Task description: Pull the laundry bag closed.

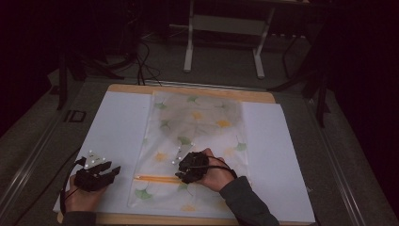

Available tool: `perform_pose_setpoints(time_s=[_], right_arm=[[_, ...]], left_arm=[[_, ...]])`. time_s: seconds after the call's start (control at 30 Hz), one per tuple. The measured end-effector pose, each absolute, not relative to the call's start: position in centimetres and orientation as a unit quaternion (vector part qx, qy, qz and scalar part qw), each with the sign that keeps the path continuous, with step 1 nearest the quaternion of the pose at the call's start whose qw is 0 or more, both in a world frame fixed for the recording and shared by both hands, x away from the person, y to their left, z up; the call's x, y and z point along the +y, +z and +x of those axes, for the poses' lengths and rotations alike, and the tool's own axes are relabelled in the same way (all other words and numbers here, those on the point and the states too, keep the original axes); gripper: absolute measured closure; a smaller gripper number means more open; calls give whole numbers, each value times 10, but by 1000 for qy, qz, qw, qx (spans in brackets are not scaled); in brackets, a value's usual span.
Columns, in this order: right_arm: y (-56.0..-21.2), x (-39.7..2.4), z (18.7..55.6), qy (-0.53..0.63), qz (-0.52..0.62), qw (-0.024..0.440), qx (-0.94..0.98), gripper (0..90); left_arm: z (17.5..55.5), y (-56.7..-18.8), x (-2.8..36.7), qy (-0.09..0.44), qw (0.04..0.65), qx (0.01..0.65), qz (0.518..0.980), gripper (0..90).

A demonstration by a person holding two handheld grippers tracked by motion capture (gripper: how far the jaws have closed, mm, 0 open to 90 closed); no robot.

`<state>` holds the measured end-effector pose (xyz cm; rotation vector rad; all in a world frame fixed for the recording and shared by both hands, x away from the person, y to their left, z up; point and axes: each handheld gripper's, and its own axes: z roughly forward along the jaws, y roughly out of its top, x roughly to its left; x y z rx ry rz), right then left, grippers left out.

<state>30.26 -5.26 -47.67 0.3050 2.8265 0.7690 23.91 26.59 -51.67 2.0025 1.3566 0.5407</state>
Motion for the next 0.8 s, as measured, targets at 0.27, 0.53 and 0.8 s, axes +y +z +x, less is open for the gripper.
perform_pose_setpoints(time_s=[0.27, 0.53, 0.8], right_arm=[[-474, -36, 302, 260, 88, 93, 957, 558], [-474, -22, 302, 261, 80, 91, 958, 594], [-475, -9, 302, 272, 75, 90, 955, 610]], left_arm=[[239, -515, 269, 203, 330, 518, 763, 578], [240, -515, 271, 188, 339, 517, 763, 578], [240, -515, 270, 185, 338, 516, 765, 577]])
